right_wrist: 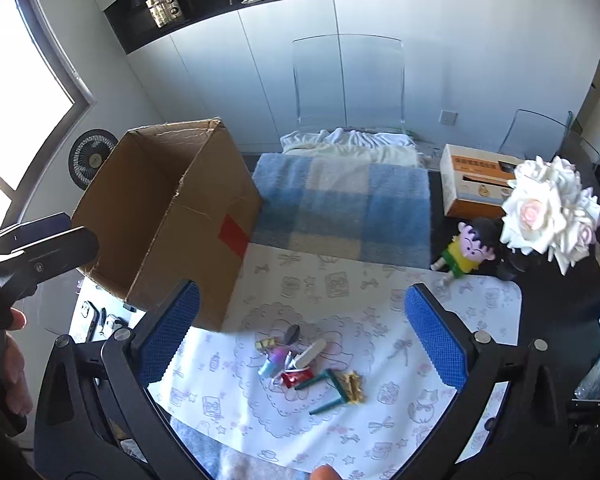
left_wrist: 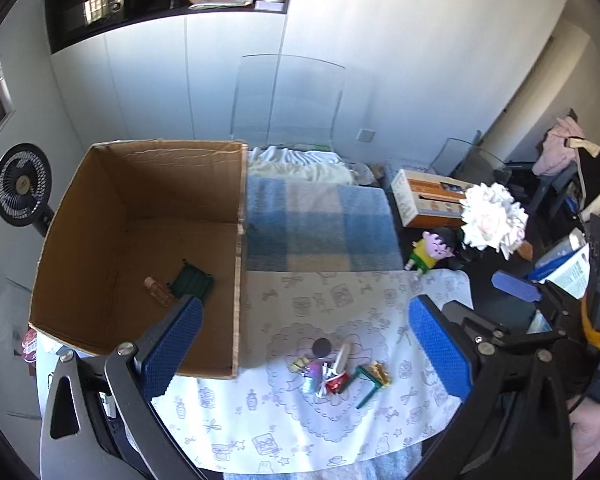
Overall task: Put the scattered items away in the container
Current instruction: 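Move both grippers back from the box toward the remaining items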
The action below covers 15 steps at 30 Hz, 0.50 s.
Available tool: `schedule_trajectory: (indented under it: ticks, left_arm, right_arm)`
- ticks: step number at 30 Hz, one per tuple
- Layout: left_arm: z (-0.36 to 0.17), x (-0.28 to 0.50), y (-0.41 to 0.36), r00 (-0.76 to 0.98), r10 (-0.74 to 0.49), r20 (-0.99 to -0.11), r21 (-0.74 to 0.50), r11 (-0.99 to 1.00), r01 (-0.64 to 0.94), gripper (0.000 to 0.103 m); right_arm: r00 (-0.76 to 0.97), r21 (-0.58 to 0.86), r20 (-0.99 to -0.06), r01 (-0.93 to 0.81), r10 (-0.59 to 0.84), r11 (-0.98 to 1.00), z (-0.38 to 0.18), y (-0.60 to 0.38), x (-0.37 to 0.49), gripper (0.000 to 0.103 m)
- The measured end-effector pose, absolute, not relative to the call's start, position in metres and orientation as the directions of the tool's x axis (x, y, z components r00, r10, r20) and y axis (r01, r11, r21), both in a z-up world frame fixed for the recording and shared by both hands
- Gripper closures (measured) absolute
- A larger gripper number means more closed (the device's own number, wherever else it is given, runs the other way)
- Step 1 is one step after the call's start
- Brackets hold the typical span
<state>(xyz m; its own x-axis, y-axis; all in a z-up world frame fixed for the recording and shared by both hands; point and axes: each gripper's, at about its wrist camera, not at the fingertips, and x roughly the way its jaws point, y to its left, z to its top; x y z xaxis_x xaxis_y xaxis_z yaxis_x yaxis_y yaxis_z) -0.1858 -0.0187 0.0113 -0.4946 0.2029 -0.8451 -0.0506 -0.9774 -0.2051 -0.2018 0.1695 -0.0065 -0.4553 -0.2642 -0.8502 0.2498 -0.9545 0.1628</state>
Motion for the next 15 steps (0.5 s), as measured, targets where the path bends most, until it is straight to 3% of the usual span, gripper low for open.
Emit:
schedule_trajectory:
  ticks: [15]
  left_arm:
    - [-0.016, -0.156, 0.052, -0.438, 0.212, -0.873, -0.163, -0.976, -0.147, 0.000]
  right_arm:
    - [-0.438, 0.129, -0.878, 0.174, -0.194, -0.976, -0.022, 0.217, -0.164, 0.000]
